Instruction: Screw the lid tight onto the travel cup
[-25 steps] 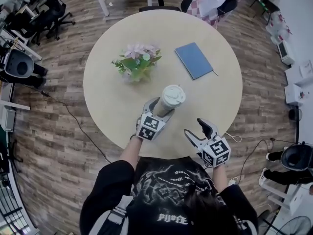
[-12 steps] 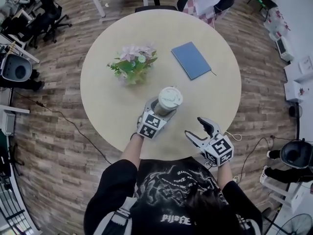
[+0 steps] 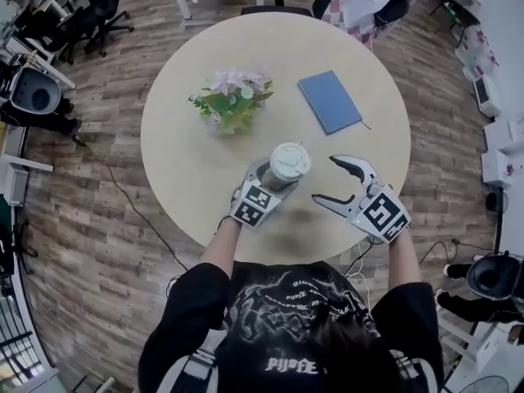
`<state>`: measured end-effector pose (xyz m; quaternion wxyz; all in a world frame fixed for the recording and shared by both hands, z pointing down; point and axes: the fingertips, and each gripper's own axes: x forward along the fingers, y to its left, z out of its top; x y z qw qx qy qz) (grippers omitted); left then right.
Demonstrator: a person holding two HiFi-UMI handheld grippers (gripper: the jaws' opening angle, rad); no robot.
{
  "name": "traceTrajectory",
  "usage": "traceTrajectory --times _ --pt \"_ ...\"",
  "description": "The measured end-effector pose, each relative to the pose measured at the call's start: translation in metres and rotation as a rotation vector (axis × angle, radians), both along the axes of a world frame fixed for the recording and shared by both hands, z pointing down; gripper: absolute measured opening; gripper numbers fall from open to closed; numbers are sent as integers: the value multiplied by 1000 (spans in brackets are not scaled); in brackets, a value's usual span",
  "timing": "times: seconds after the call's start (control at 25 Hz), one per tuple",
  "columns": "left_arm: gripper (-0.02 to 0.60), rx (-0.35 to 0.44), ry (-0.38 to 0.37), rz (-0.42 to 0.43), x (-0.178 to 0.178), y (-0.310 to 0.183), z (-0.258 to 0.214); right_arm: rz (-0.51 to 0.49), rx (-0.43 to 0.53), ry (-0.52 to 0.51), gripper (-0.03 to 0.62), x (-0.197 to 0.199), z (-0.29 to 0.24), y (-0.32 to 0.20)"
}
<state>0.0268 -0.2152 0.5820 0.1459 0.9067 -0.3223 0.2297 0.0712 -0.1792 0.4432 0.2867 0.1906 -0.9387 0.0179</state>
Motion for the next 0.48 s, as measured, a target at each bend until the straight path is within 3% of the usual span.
traceTrajectory --times 0.32,0.48 --pt "370 -16 -24 0 0 1 -1 -388 104 271 387 -39 -13 -27" --pt "370 -24 -33 -6 1 1 -1 -566 112 411 387 -49 -2 -28"
